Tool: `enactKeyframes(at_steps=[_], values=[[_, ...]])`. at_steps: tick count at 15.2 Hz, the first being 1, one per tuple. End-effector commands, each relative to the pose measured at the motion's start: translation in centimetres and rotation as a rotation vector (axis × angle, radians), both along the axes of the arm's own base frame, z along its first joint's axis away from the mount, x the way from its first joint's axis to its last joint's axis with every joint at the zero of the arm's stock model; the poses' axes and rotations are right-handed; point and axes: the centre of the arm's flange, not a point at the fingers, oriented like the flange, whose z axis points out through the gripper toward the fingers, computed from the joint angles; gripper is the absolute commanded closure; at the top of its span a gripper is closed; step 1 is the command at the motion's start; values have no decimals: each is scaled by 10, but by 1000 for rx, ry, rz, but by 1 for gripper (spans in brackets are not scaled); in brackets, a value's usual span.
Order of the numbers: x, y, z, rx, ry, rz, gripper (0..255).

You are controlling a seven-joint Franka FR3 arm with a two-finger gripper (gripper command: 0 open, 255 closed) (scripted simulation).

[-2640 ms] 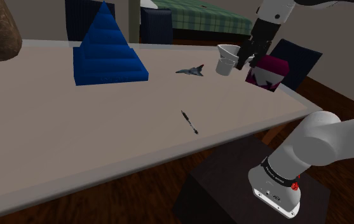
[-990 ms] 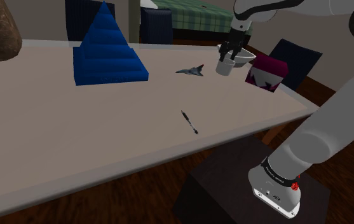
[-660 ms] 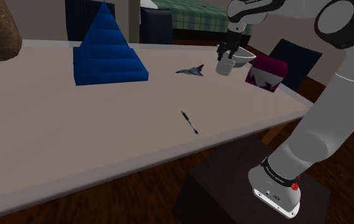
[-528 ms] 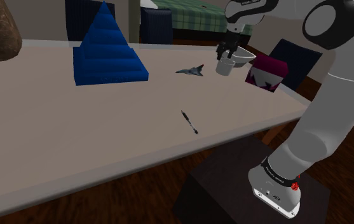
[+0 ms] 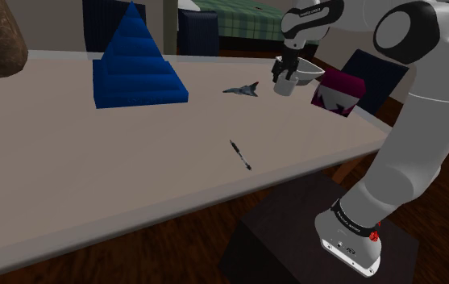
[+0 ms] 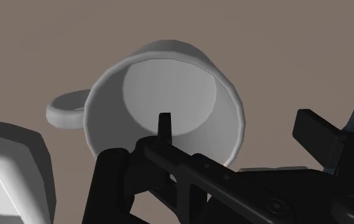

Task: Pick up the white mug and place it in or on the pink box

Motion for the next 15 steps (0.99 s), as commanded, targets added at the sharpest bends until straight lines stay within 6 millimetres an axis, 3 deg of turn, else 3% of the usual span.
enactKeyframes(at_steps=[1,8,9,15], values=[[0,1,-7,0,0,0,0],[0,1,-7,0,0,0,0],[0,1,-7,0,0,0,255],[0,1,-7,0,0,0,255]])
